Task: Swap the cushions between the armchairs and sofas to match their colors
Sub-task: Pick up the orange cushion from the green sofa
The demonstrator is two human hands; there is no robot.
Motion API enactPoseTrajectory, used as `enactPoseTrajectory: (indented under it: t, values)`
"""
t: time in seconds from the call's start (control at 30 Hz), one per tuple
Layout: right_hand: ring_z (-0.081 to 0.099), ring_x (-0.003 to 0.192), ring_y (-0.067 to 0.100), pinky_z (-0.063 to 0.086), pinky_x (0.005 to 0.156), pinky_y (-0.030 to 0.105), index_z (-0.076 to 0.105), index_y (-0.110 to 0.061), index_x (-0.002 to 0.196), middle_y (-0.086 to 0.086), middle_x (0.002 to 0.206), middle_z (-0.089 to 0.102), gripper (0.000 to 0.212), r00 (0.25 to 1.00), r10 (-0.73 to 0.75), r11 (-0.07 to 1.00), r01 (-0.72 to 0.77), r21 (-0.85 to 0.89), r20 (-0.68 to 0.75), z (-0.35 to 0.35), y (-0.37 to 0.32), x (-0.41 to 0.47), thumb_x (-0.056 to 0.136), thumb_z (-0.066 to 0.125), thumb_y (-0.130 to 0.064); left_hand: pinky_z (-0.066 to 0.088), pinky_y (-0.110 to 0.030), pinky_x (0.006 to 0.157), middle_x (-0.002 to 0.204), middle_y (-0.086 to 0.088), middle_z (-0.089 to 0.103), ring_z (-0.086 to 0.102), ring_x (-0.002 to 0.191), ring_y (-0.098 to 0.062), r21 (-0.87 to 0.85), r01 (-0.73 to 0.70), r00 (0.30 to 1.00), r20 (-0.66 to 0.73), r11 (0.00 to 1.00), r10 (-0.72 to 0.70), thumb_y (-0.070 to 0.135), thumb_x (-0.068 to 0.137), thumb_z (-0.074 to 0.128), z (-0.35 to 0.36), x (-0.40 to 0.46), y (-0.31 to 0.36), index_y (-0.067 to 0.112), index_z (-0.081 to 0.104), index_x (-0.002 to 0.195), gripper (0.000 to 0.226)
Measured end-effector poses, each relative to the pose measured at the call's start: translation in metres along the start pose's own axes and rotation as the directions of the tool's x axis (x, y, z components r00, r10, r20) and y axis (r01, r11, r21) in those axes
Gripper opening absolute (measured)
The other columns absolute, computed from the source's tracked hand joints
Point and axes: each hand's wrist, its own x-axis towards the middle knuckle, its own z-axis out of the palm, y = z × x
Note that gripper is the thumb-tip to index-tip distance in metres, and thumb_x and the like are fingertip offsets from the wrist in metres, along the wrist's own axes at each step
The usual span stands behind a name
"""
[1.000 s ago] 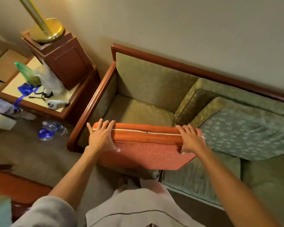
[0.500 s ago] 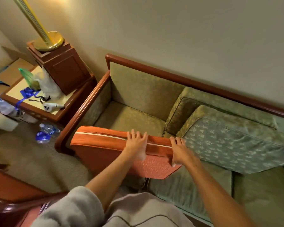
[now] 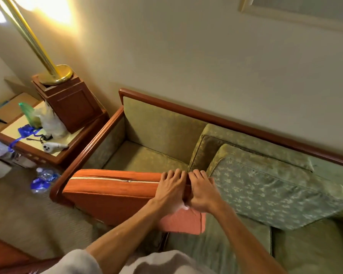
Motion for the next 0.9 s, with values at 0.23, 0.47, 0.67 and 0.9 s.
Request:
enactPoseTrajectory:
  t: [0.23, 0.47, 0.67, 0.9]
  values:
    - [0.035, 0.129, 0.022, 0.029, 0.114, 0.041, 0.024, -0.016, 0.15, 0.002, 0.141, 0.039, 0.11, 0.93, -0.3, 0.944, 0.322, 0.077, -0.211, -0.075, -0.065, 0.001, 0.061, 0.079, -0.05, 0.047, -0.025, 0.083, 0.115, 0.014, 0.049, 0.051, 0.099, -0.006, -0.424, 0.003, 0.977, -0.193, 0.906, -0.094, 0.047, 0.066, 0.074, -0.081, -0.045, -0.058, 0.028, 0.042, 0.129, 0.074]
    - [0.03, 0.141, 0.024, 0.02, 0.118, 0.044, 0.004, -0.025, 0.155, 0.0, 0.151, 0.031, 0.13, 0.994, -0.093, 0.994, 0.089, -0.058, -0.065, -0.013, -0.013, 0.023, 0.058, 0.079, -0.068, 0.051, -0.036, 0.093, 0.119, 0.011, 0.063, 0.061, 0.11, -0.012, -0.577, 0.139, 0.972, -0.076, 0.805, -0.222, 0.056, 0.04, 0.095, -0.062, -0.06, -0.149, 0.032, 0.046, 0.131, 0.106]
    - [0.023, 0.138, 0.024, 0.024, 0.117, 0.052, 0.006, -0.036, 0.149, -0.007, 0.15, 0.022, 0.125, 0.994, 0.101, 0.993, -0.104, 0.06, 0.051, -0.008, 0.069, -0.003, 0.057, 0.088, -0.054, 0.051, -0.037, 0.099, 0.125, 0.011, 0.064, 0.058, 0.123, -0.016, -0.562, 0.299, 0.952, 0.128, 0.771, -0.276, 0.047, 0.031, 0.097, -0.077, -0.072, -0.2, 0.065, 0.029, 0.13, 0.122]
    - [0.02, 0.125, 0.013, 0.038, 0.111, 0.049, 0.011, -0.034, 0.149, -0.01, 0.14, 0.024, 0.124, 0.994, 0.095, 0.973, -0.103, 0.207, 0.045, -0.004, 0.065, 0.005, 0.057, 0.094, -0.035, 0.01, -0.054, 0.123, 0.166, -0.008, -0.01, -0.006, 0.153, -0.031, -0.333, 0.308, 0.951, 0.094, 0.891, -0.293, 0.036, 0.049, 0.099, -0.106, -0.054, -0.168, 0.05, -0.016, 0.151, 0.155]
